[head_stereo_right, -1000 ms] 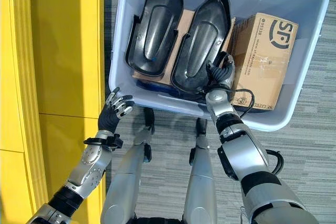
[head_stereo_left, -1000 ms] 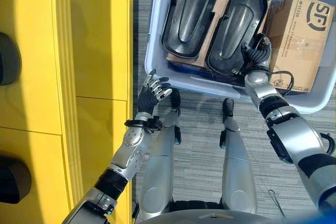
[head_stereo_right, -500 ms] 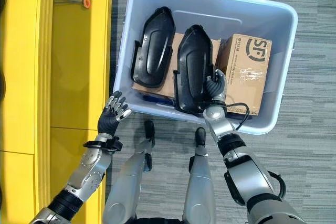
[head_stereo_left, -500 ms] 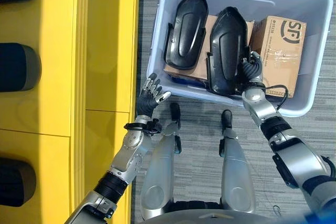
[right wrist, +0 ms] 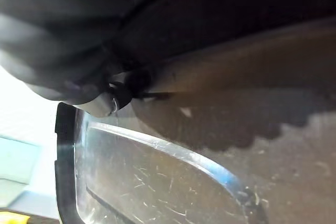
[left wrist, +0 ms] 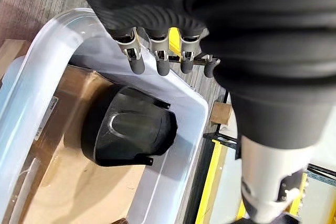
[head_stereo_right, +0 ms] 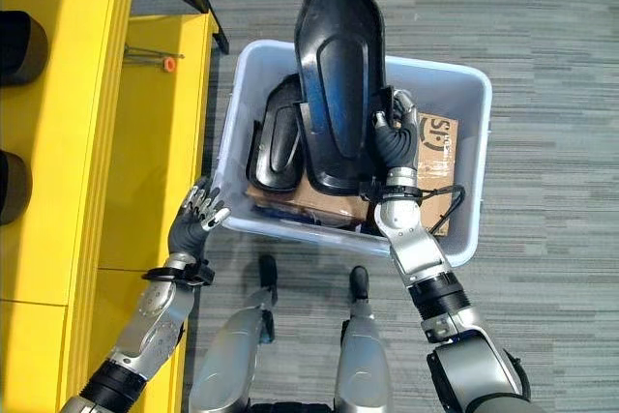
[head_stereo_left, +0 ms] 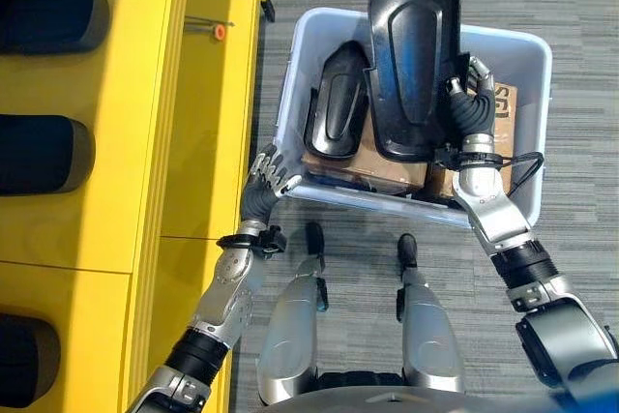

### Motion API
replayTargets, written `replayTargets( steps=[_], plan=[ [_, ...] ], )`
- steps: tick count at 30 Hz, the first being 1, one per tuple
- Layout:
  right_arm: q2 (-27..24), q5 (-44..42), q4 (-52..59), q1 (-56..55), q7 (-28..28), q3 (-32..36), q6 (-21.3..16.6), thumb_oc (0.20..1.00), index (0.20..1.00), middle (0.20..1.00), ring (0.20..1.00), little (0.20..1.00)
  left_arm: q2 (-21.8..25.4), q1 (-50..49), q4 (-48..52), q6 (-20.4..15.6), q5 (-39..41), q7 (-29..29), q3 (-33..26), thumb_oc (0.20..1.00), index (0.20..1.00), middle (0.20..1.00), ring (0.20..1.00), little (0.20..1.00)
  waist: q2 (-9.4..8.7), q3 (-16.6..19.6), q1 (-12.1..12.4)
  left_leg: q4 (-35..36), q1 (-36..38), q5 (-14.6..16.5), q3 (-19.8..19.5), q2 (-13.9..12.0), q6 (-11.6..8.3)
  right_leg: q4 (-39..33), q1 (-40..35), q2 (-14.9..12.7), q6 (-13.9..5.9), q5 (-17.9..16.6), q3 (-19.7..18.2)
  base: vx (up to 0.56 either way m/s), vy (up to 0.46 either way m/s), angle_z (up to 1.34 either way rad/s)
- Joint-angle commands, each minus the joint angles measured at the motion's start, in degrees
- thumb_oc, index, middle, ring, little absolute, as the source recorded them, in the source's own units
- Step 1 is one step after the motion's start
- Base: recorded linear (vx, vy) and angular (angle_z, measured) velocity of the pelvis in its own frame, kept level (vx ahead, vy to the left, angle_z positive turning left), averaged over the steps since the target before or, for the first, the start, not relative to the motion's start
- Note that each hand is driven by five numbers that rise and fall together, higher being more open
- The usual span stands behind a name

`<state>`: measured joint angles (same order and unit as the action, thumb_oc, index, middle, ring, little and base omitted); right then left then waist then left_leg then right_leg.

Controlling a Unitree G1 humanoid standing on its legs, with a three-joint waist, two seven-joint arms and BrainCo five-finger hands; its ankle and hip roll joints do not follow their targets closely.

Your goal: Move parts from the plastic box to the shelf.

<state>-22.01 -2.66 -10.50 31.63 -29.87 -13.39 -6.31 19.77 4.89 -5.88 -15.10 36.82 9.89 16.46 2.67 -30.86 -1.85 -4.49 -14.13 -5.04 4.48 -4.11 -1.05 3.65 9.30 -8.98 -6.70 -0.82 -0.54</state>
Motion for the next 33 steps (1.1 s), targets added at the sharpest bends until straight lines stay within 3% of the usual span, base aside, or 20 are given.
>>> replayTargets(
  steps=[1,4,7,14,18,19,20,23,26,28,29,30,33],
  plan=[
    [2.1,-2.8,3.6,-3.1,3.5,1.4,-8.1,0.2,0.2,0.2,0.2,0.2,0.1,-2.5,-0.6,-1.3,-0.9,-2.0,-1.2,1.0,1.0,1.0,1.0,1.0,-2.63,10.1,1.1,-2.6,0.7,1.8,-1.4,-7.2,-4.74,5.5,4.9,-2.7,-1.54,-1.9,-0.4,0.03,-0.023,-0.07],
    [2.9,-6.6,5.3,-5.5,5.9,0.7,-9.2,0.2,0.2,0.2,0.2,0.2,0.2,-3.8,-0.9,-1.1,-1.0,-2.5,-2.2,1.0,1.0,1.0,1.0,1.0,-2.82,11.6,1.0,-2.1,2.5,1.7,-1.2,-7.8,-5.0,5.7,3.5,-2.3,-1.45,-1.1,-0.3,0.06,-0.051,-0.12],
    [3.2,-12.8,7.2,-9.7,11.7,-0.6,-10.1,0.2,0.2,0.2,0.2,0.2,0.5,-7.2,-1.3,-0.4,-1.4,-3.9,-5.4,1.0,1.0,1.0,1.0,1.0,-2.88,14.6,1.5,-1.6,6.9,1.3,-1.2,-9.6,-5.45,9.9,0.9,-0.8,-0.76,2.4,0.7,0.1,-0.085,0.02],
    [2.4,-11.9,8.6,-11.4,14.3,-1.5,-9.3,0.2,0.2,0.2,0.2,0.2,-0.2,-11.8,-1.0,0.0,-2.2,-4.5,-9.9,1.0,1.0,1.0,1.0,1.0,-2.69,16.8,3.1,-1.2,11.0,-0.5,-3.0,-12.7,-6.14,15.9,-2.9,1.7,1.19,8.1,3.8,0.03,-0.121,0.1],
    [2.2,-12.2,8.9,-10.7,14.8,-2.1,-10.0,0.2,0.2,0.2,0.2,0.2,-1.1,-13.7,-2.1,0.1,-2.3,-5.0,-10.7,1.0,1.0,1.0,1.0,1.0,-1.72,16.1,5.1,1.0,9.7,-9.3,-6.1,-14.3,-8.36,15.9,-4.4,3.6,3.03,9.9,8.2,-0.1,-0.169,0.48],
    [0.8,-9.6,9.0,-9.7,14.0,-2.0,-9.7,0.2,0.2,0.2,0.2,0.2,-1.9,-12.9,-3.2,0.5,-2.7,-5.1,-10.3,1.0,1.0,1.0,1.0,1.0,-1.72,16.8,5.8,4.2,7.3,-14.9,-4.8,-14.6,-8.78,14.3,-5.3,1.7,3.52,10.1,12.8,-0.22,-0.156,1.73],
    [0.2,-9.2,9.6,-10.1,13.8,-1.5,-9.7,0.2,0.2,0.2,0.2,0.2,-2.1,-12.7,-3.3,0.3,-3.2,-5.1,-9.9,1.0,1.0,1.0,1.0,1.0,-1.96,17.0,5.7,2.7,6.1,-15.0,-2.6,-14.5,-8.3,13.0,-6.0,0.5,3.81,9.2,15.1,-0.24,-0.163,2.21],
    [-0.5,-8.8,11.1,-12.2,13.9,-0.7,-9.7,0.2,0.2,0.2,0.2,0.2,-2.2,-12.5,-3.0,0.3,-3.2,-5.5,-9.6,1.0,1.0,1.0,1.0,1.0,-2.56,17.6,4.9,-3.6,8.3,-9.7,-1.0,-14.5,-6.94,11.7,-6.6,-2.0,4.55,7.2,19.0,-0.17,-0.072,1.34],
    [-0.1,-9.9,11.7,-15.5,14.3,0.3,-9.5,0.2,0.2,0.2,0.2,0.2,-2.7,-11.3,-2.9,0.8,-3.2,-5.6,-9.2,1.0,1.0,1.0,1.0,1.0,-2.89,19.8,3.6,-5.5,13.2,-3.8,0.7,-14.5,-6.21,11.7,-7.4,-4.8,4.24,6.3,23.8,-0.08,0.05,1.23],
    [-0.1,-10.0,11.7,-15.9,14.2,0.5,-9.5,0.2,0.2,0.2,0.2,0.2,-2.7,-11.0,-2.7,0.8,-3.4,-5.7,-9.0,1.0,1.0,1.0,1.0,1.0,-2.86,20.4,3.0,-4.8,14.9,-3.0,1.9,-14.7,-6.26,12.1,-7.5,-5.6,3.99,6.0,25.4,-0.02,0.144,2.01],
    [0.2,-11.0,12.1,-17.7,14.6,1.5,-8.9,0.2,0.2,0.2,0.2,0.2,-2.7,-10.6,-2.7,1.1,-4.1,-6.4,-8.2,1.0,1.0,1.0,1.0,1.0,-2.29,22.3,2.5,0.4,16.2,0.5,3.7,-12.5,-5.88,11.4,-8.2,-7.7,2.06,4.1,27.9,0.05,0.316,2.06],
    [0.7,-11.5,12.2,-18.3,15.0,2.2,-8.7,0.2,0.2,0.2,0.2,0.2,-2.7,-10.7,-2.6,1.5,-4.4,-6.6,-8.1,1.0,1.0,1.0,1.0,1.0,-2.13,23.3,2.7,2.1,16.6,2.1,4.7,-11.4,-5.56,11.6,-8.7,-9.3,0.8,2.7,28.7,0.06,0.475,1.0],
    [1.9,-9.8,10.8,-18.6,15.1,2.2,-7.6,0.2,0.2,0.2,0.2,0.2,-1.0,-10.2,-2.1,1.2,-6.7,-5.9,-9.4,1.0,1.0,1.0,1.0,1.0,-3.64,24.2,3.8,4.5,17.5,4.1,3.9,-7.1,-3.84,10.7,-9.5,-13.2,-2.05,-1.1,29.2,0.05,0.316,0.44]
  ],
)
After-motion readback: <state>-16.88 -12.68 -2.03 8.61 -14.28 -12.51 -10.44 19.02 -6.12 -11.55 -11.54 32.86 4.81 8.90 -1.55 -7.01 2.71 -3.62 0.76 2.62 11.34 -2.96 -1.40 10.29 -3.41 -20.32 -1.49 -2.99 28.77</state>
